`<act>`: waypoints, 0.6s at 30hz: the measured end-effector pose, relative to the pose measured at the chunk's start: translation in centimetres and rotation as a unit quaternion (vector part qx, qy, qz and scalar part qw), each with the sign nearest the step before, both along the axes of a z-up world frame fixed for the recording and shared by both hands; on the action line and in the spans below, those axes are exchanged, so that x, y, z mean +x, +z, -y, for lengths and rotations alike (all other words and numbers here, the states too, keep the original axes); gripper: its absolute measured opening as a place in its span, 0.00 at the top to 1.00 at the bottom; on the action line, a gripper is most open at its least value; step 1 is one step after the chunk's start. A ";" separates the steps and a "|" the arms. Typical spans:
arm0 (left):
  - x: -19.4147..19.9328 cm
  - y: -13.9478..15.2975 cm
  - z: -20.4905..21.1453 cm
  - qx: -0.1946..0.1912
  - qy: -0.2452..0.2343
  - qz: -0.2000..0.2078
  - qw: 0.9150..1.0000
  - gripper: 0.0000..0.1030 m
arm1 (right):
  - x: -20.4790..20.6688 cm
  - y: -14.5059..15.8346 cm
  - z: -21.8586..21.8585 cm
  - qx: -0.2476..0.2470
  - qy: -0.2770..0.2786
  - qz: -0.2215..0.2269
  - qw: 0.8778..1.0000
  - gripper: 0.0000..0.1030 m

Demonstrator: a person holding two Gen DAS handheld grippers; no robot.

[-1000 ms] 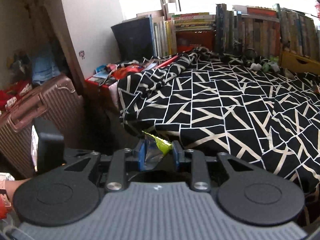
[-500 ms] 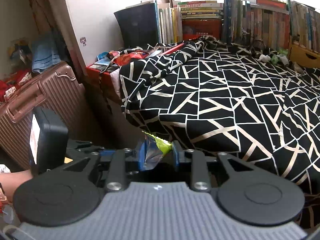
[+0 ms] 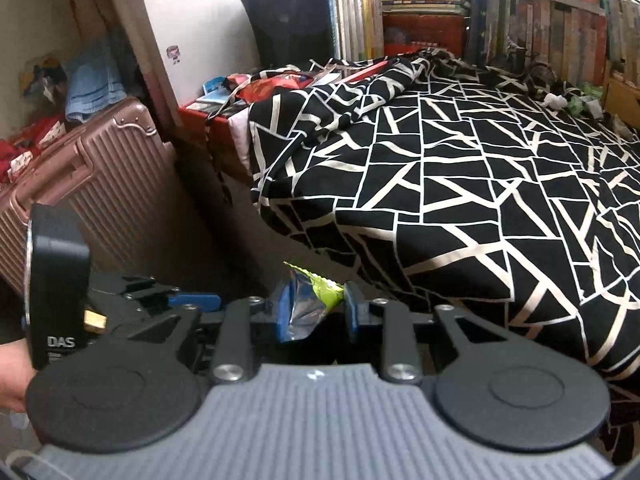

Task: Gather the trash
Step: 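Open the left gripper to drop the RICE packet while the right gripper releases the foil wrapper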

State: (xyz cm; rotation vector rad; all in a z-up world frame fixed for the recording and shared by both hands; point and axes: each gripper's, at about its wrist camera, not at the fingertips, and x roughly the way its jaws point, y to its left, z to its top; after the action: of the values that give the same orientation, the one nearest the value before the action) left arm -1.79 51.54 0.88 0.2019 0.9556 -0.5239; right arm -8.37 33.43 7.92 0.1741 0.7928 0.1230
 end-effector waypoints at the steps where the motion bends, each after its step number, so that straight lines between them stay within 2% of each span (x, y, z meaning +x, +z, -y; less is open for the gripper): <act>1: -0.1 0.0 -0.1 0.001 0.003 0.000 1.000 0.45 | 0.1 -0.2 -0.1 -0.002 0.004 -0.002 1.000 0.68; 7: -0.2 0.2 -1.0 0.001 0.027 -0.003 1.000 0.45 | 1.4 -2.2 -0.4 -0.013 0.010 -0.034 0.999 0.68; 12: -0.1 0.1 -1.4 0.007 0.043 -0.002 0.999 0.45 | 2.0 -2.5 -0.9 -0.020 0.027 -0.033 0.999 0.68; 14: 0.0 0.0 -1.5 0.010 0.047 -0.004 0.999 0.45 | 2.3 -2.7 -1.2 -0.023 0.031 -0.033 0.999 0.65; 16: 0.0 0.1 -1.6 0.014 0.054 -0.001 0.998 0.45 | 2.6 -2.8 -1.4 -0.033 0.024 -0.033 0.999 0.46; 17: 0.0 0.2 -1.8 0.015 0.062 0.000 0.998 0.45 | 2.7 -2.9 -1.4 -0.041 0.023 -0.033 0.998 0.42; 18: 0.1 0.3 -1.9 0.013 0.067 -0.001 0.998 0.45 | 2.8 -2.8 -1.4 -0.048 0.021 -0.030 0.998 0.32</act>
State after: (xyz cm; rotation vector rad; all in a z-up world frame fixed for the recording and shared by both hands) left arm -1.73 53.44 1.15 0.1598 0.9704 -0.3889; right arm -5.56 34.86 5.10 0.0700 0.8611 0.1191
